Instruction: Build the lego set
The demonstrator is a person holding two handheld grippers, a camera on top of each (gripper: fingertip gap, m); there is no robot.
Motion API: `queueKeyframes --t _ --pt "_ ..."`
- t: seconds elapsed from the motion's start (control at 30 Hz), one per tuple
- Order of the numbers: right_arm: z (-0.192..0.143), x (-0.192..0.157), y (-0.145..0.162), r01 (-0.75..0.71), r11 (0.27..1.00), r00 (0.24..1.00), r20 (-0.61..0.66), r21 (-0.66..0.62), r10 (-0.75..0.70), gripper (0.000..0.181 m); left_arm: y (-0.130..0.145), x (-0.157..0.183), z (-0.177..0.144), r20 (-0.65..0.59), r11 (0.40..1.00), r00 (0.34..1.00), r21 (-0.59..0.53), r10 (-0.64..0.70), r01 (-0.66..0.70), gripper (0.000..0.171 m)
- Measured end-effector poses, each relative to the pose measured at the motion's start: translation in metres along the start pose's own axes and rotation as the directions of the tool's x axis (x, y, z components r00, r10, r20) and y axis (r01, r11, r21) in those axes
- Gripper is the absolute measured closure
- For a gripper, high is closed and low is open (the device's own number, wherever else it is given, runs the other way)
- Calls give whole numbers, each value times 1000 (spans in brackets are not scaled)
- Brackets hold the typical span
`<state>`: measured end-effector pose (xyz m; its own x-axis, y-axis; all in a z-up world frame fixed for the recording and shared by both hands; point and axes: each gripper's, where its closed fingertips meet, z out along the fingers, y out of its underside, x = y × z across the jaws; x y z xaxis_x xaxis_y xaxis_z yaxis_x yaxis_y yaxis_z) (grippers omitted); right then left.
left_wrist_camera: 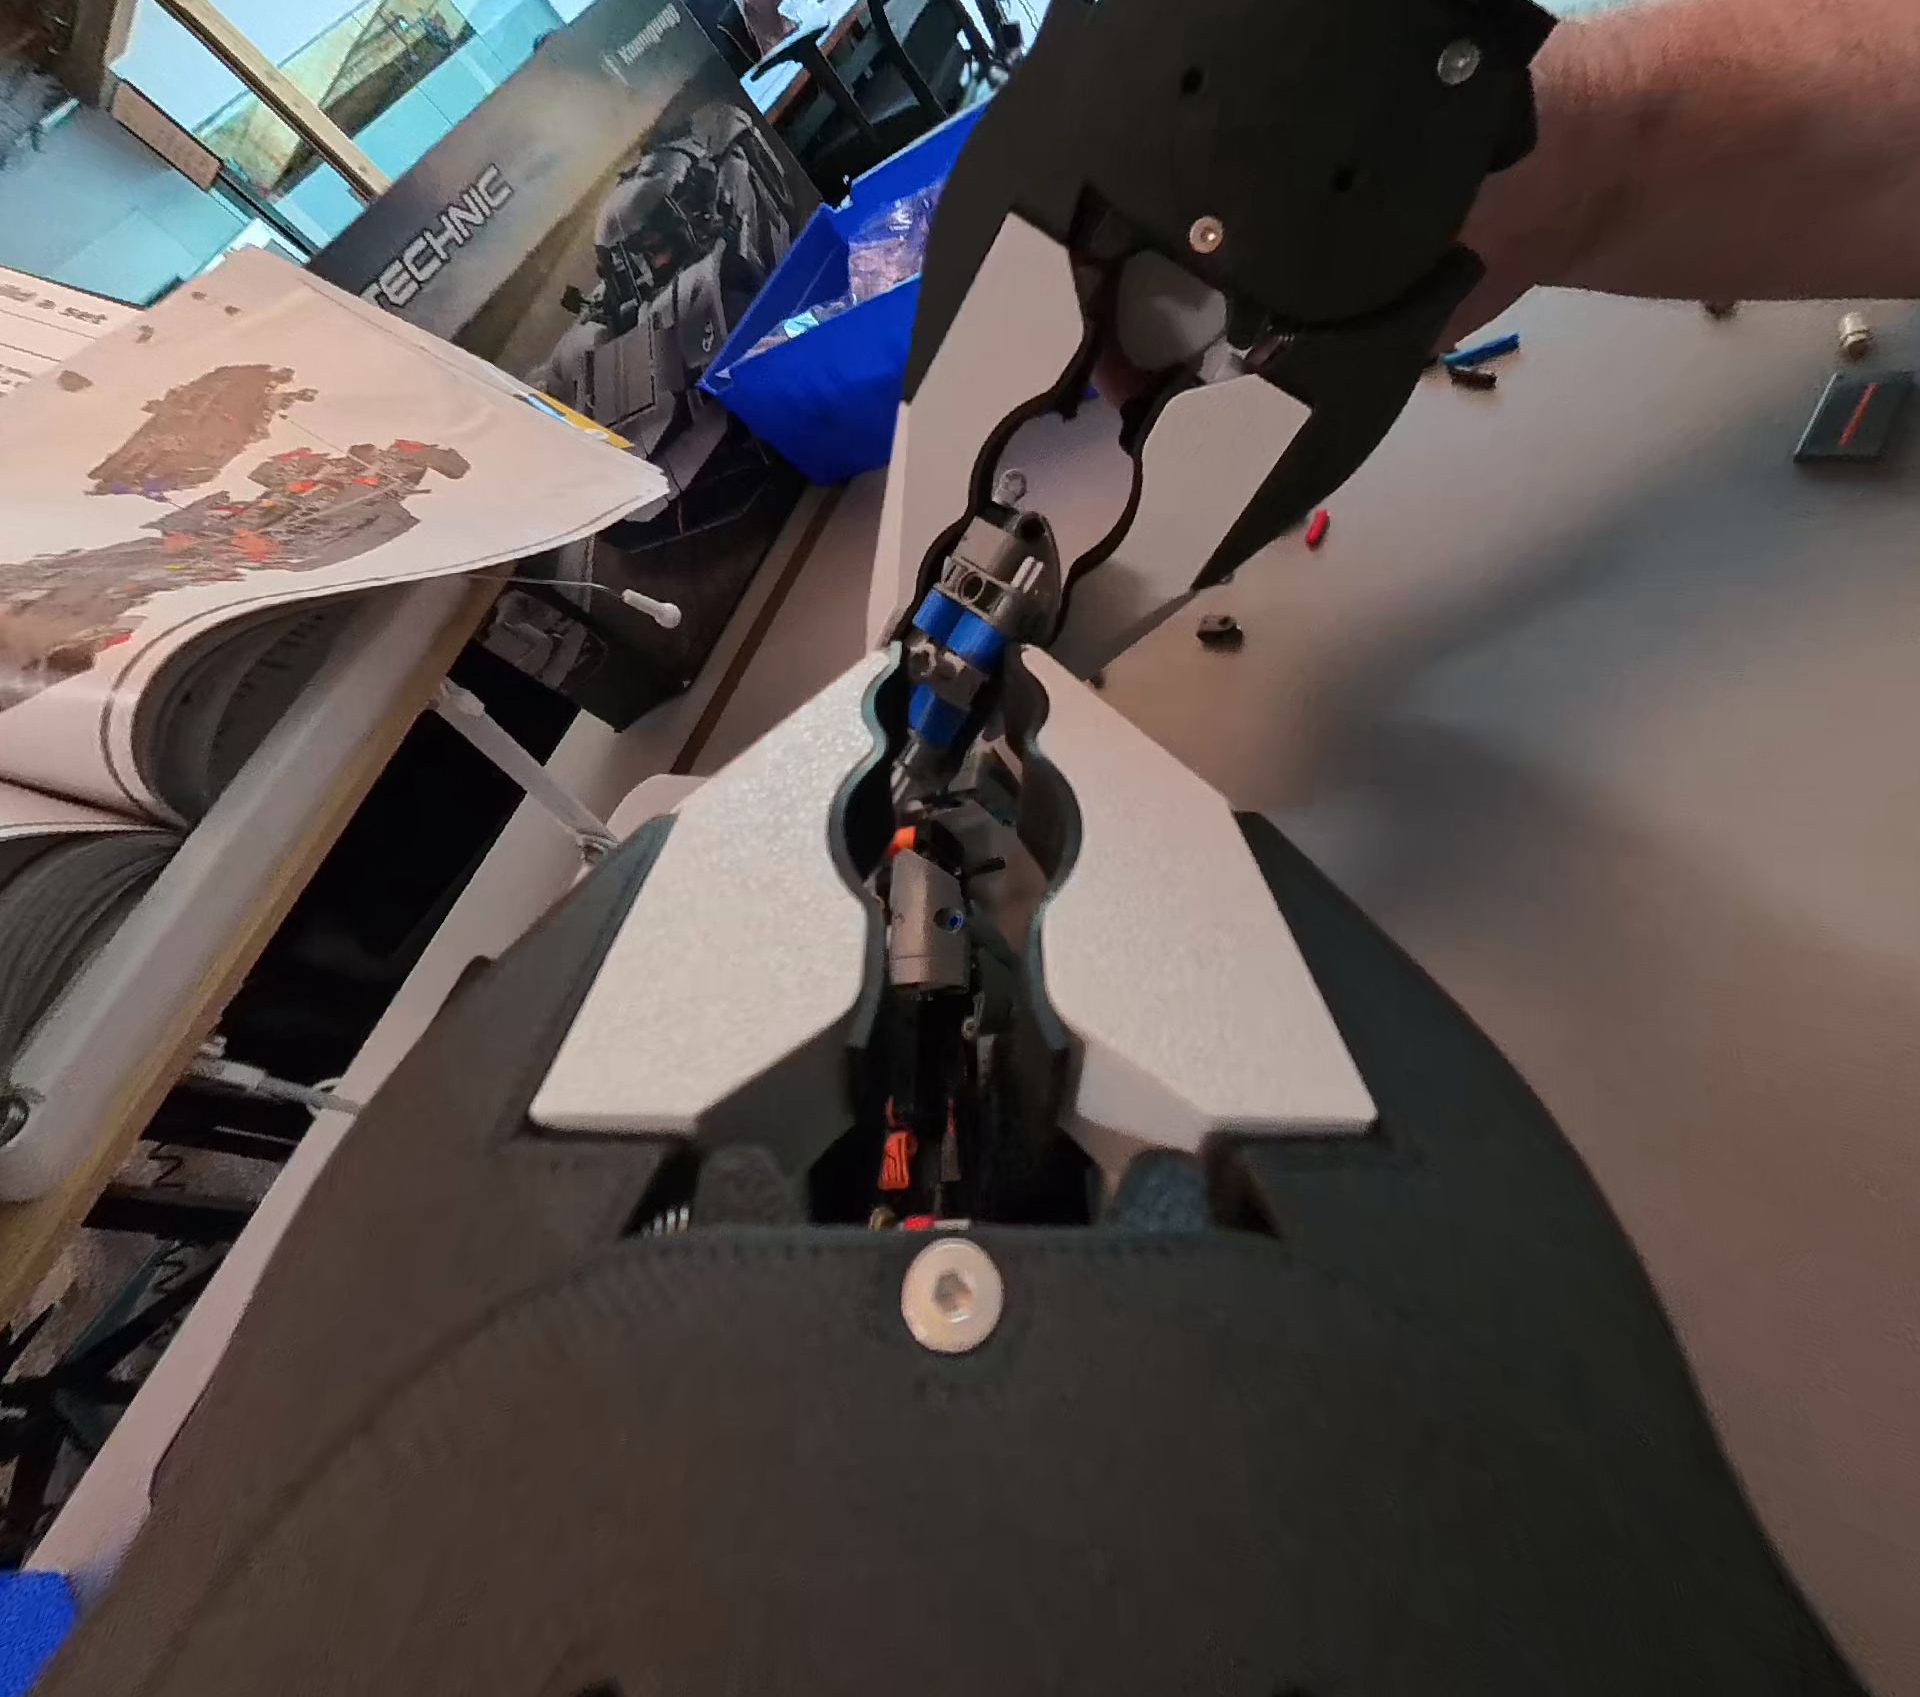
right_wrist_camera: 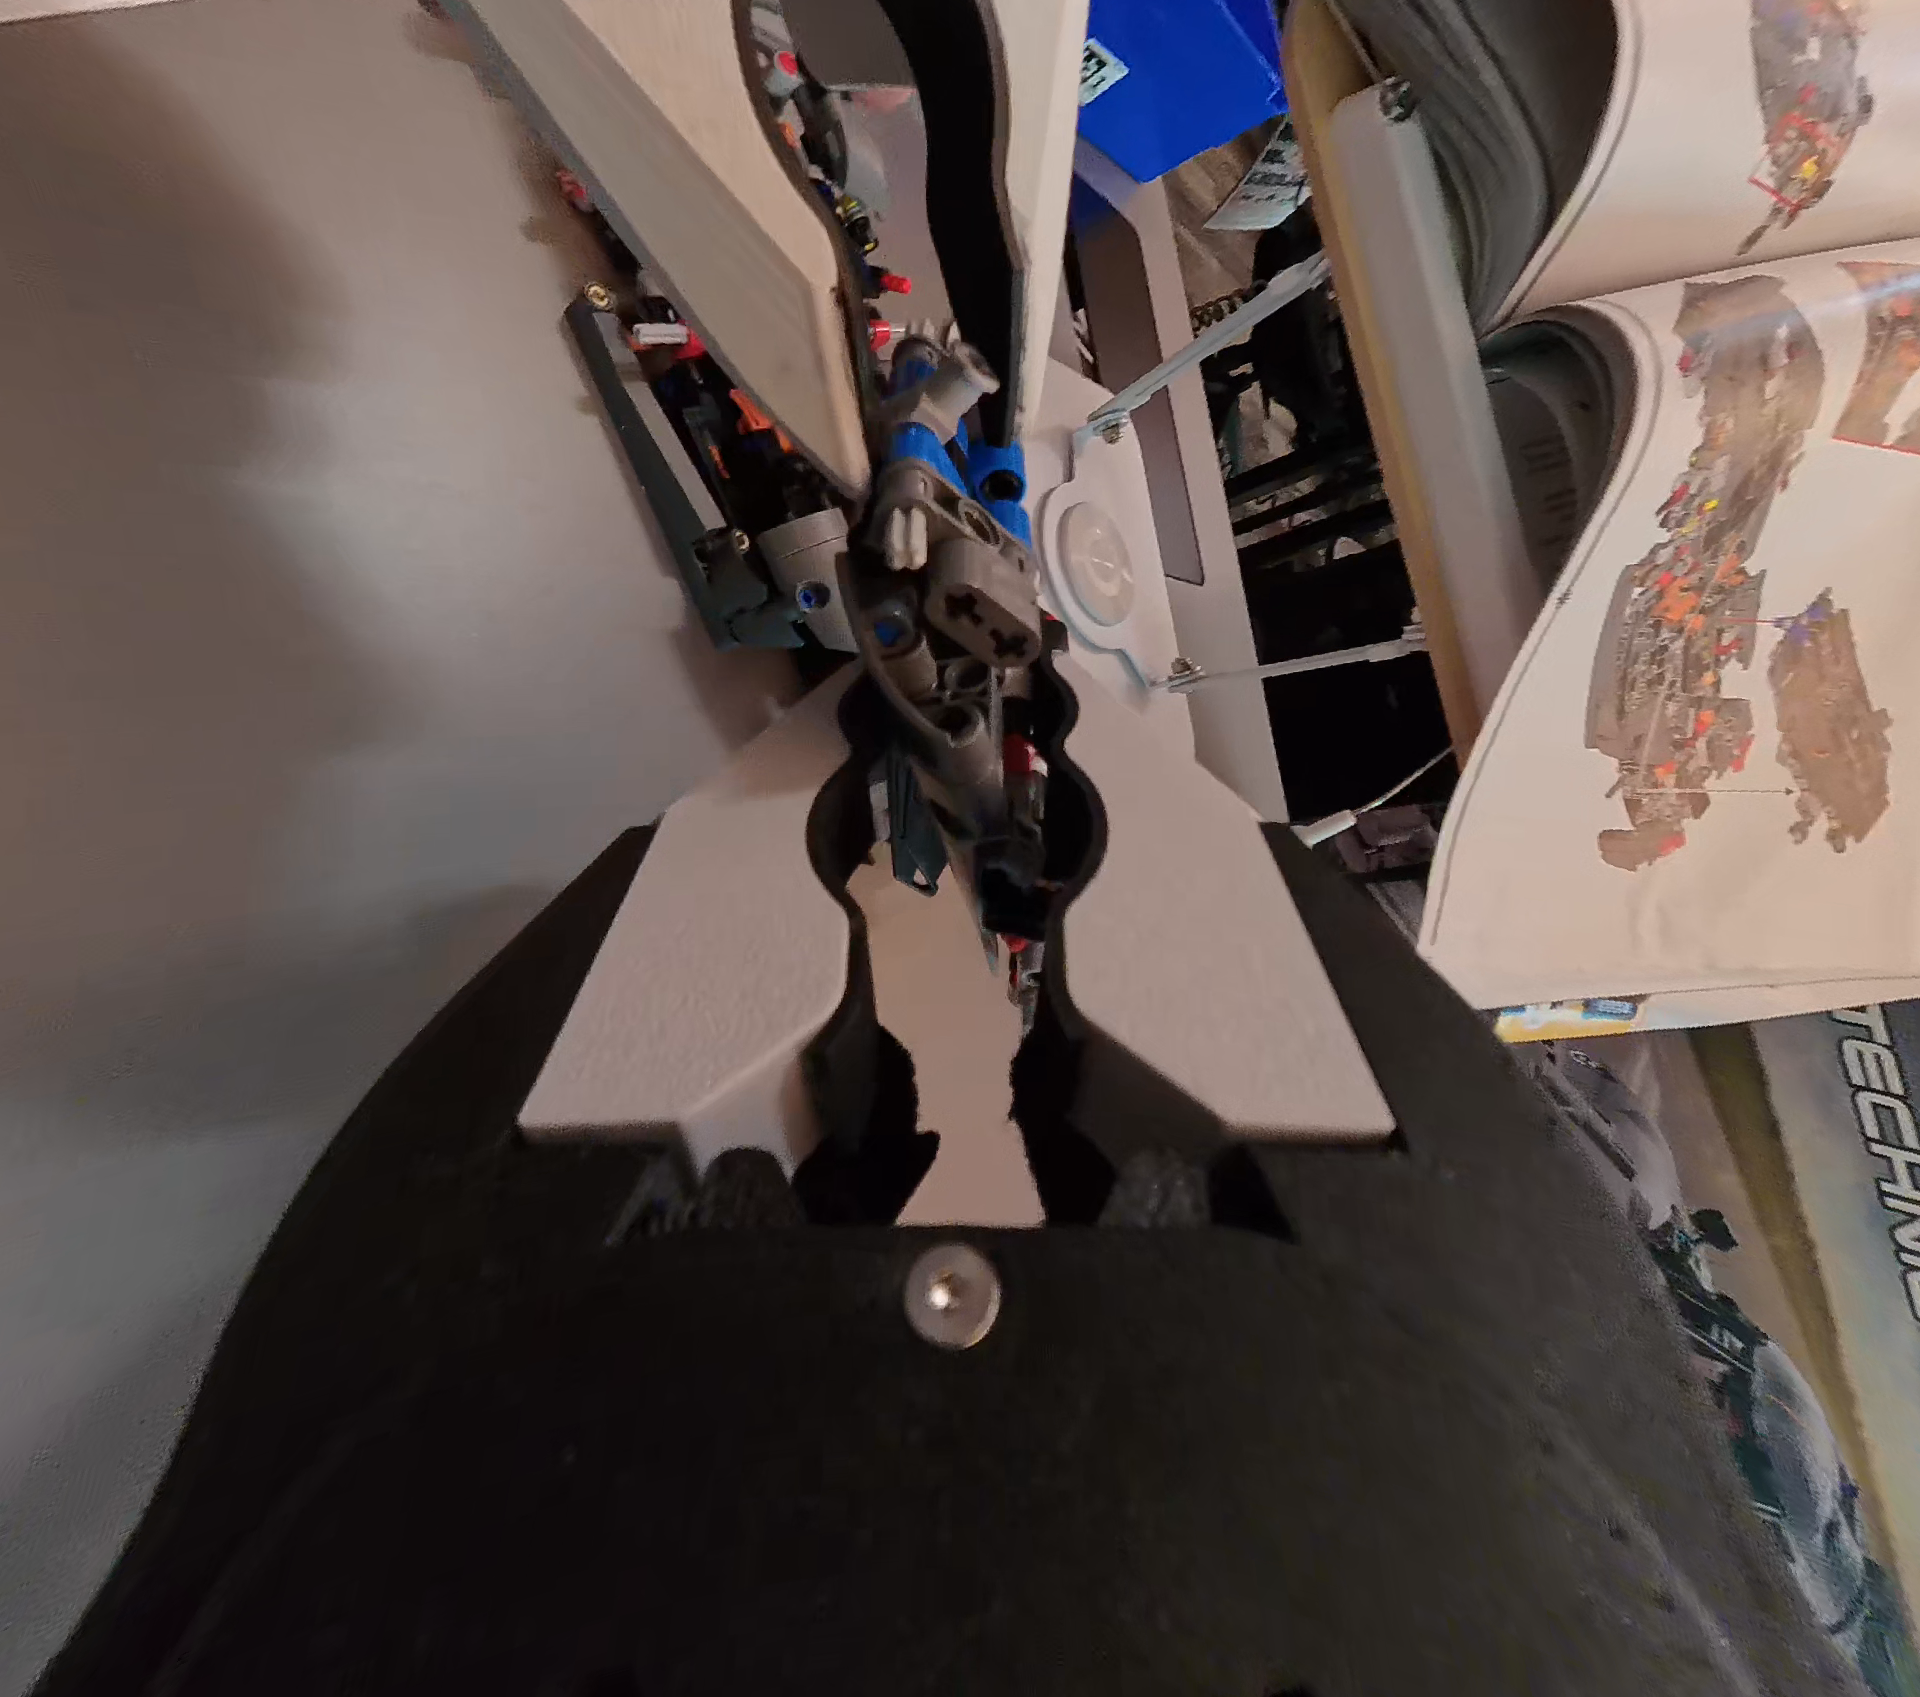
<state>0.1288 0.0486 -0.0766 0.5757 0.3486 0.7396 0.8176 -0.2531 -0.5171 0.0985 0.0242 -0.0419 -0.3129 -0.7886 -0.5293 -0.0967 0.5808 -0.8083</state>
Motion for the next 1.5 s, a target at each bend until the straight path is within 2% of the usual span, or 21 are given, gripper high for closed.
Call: queueKeyframes --t 0.2,0.5,0.6,0.73,0.83,1.13,1.3,1.4,1.5 --pt "-5 6 -9 -21 999 999 -26 47 22 154 -11 -4 -5 11 998 1000 60 -30 29 157" --pt "-6 11 -11 -49 996 997 -52 70 53 155 -17 -7 -7 32 995 999 90 -38 35 156" --pt "-7 14 -9 -50 997 996 -66 64 54 155 -21 -12 -10 46 991 996 117 -77 72 144" --pt "-9 14 -11 -38 997 997 -58 65 42 155 -13 -6 -2 53 999 999 54 -9 6 135" --pt "-9 13 -10 -17 998 998 -63 54 20 155 -13 -6 -2 71 999 997 47 17 -20 153" --pt "-13 17 -16 -9 998 996 -83 61 14 155 -22 -8 -8 66 995 998 104 -11 4 159" --pt "-14 19 -19 -5 998 995 -103 67 12 155 -25 -11 -11 69 991 997 131 -32 23 159" --pt "-15 28 -14 1 999 987 -162 39 6 155 -32 -14 -17 61 980 995 191 -76 63 152" --pt "-16 29 -13 -22 998 987 -155 54 30 155 -35 -24 -24 77 968 989 228 -126 106 145"
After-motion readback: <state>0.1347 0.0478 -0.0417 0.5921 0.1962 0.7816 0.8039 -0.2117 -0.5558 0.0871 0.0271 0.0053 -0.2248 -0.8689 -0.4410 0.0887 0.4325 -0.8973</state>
